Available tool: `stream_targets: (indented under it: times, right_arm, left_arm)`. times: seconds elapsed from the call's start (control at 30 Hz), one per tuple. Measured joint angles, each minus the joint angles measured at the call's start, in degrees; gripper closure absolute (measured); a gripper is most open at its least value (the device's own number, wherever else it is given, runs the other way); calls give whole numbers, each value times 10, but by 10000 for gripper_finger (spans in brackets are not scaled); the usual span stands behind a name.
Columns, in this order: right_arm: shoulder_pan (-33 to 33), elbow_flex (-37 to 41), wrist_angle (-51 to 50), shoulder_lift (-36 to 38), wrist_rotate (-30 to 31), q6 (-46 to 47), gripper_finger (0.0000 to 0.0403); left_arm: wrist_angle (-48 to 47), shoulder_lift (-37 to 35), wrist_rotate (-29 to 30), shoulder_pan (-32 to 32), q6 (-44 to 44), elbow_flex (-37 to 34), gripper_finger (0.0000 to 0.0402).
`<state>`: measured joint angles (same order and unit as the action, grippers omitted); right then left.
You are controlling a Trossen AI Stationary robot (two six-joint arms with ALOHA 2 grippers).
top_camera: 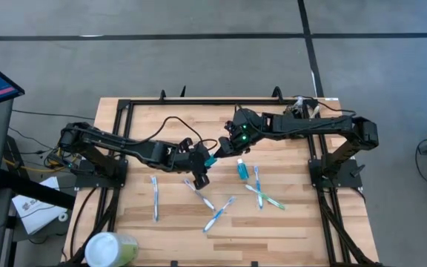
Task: Pick & Place toothbrushing station
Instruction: Put the left blue mouthwash into the middle section of wire organizer
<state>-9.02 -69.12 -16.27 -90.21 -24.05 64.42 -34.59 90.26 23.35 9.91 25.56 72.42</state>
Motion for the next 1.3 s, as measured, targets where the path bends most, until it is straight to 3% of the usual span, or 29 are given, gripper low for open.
stream_targets:
  times: [1.1,1.3]
  right_arm:
    - [0,0,6,0,3,-1,313]
    - [0,0,4,0,0,-3,303]
  left_arm:
    - [-1,0,-2,0,0,0,243]
    - [0,0,-2,0,0,0,243]
